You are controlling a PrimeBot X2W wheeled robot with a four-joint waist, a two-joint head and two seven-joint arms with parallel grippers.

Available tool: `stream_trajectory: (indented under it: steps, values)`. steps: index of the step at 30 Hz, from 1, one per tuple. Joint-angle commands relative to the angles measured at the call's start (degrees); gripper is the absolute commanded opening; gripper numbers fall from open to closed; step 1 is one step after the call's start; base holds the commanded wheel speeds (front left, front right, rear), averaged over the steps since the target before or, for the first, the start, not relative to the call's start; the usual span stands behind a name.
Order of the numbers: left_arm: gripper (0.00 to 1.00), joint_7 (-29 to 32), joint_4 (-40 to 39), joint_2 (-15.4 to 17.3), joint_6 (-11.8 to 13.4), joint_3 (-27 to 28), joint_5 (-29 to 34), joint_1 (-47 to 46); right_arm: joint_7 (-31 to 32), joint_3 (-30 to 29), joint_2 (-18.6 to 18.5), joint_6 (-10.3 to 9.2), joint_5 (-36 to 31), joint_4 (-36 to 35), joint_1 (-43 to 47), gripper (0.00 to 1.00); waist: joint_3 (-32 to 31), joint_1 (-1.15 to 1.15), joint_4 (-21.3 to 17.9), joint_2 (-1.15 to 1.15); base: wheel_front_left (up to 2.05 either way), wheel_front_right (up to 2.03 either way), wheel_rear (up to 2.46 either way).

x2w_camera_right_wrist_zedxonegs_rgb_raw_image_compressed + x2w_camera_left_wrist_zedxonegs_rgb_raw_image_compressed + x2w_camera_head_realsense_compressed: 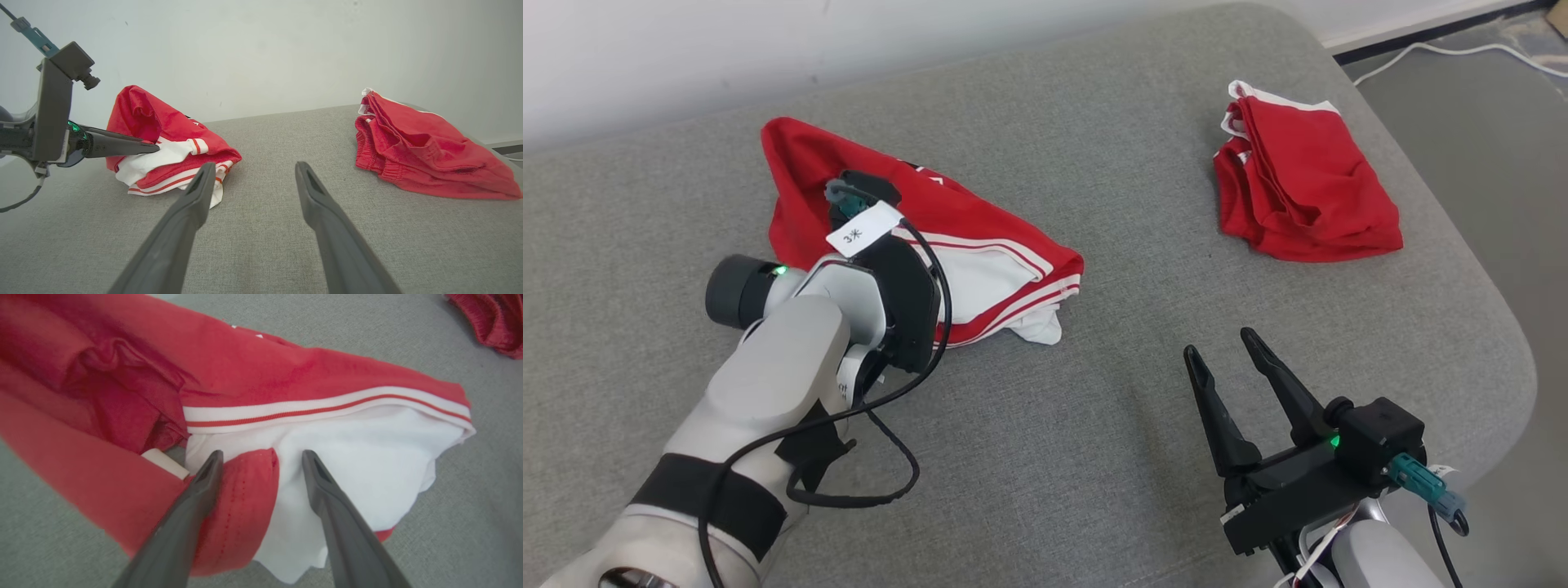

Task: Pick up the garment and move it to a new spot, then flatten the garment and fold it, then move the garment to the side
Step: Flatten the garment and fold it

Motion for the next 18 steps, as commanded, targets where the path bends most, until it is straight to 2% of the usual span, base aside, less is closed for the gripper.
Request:
stream_trajectory:
  steps: [1, 4, 5, 6, 7, 8, 18]
  values:
    - [1.0, 0.67, 0.02, 0.17, 0.97, -0.21, 0.79, -0.62, -0.38, -0.03, -0.14, -0.07, 0.54, 0.18, -0.74, 1.0, 0.23, -0.01, -0.39, 0.0, 0.0, 0.0, 0.0]
    - [1.0, 1.41, -0.09, 0.4, 2.16, -0.27, 1.0, -1.06, -0.61, 0.06, -0.13, -0.07, 0.65, 0.4, -0.75, 1.0, 0.17, -0.01, -0.52, 0.0, 0.0, 0.0, 0.0]
    - [0.77, 1.75, -0.24, 0.59, 2.63, -0.27, 1.09, -1.17, -0.66, 0.04, -0.13, -0.07, 0.66, 0.51, -0.77, 1.0, 0.14, -0.01, -0.54, 0.0, 0.0, 0.0, 0.0]
    - [0.46, 1.65, -0.48, 0.78, 3.06, -0.26, 1.11, -1.18, -0.71, 0.02, -0.14, -0.07, 0.7, 0.6, -0.77, 1.0, 0.1, -0.01, -0.54, 0.0, 0.0, 0.0, 0.0]
    - [0.03, 1.92, -0.61, 0.88, 3.3, -0.23, 0.83, -1.0, -0.8, -0.05, -0.14, -0.07, 0.74, 0.71, -0.78, 1.0, 0.05, -0.01, -0.52, 0.0, 0.0, 0.0, 0.0]
    - [0.0, 2.33, -0.66, 1.03, 3.38, -0.33, 0.73, -0.8, -0.85, -0.12, -0.14, -0.07, 0.8, 0.82, -0.79, 1.0, -0.02, -0.01, -0.46, 0.0, 0.0, 0.0, 0.0]
    - [0.0, 3.65, -3.29, 1.95, 3.98, 0.05, -0.78, 1.07, -1.2, -0.48, -0.14, -0.07, 0.35, 1.33, -0.46, 1.0, -0.9, -0.01, 1.38, 0.0, 0.0, 0.0, 0.0]
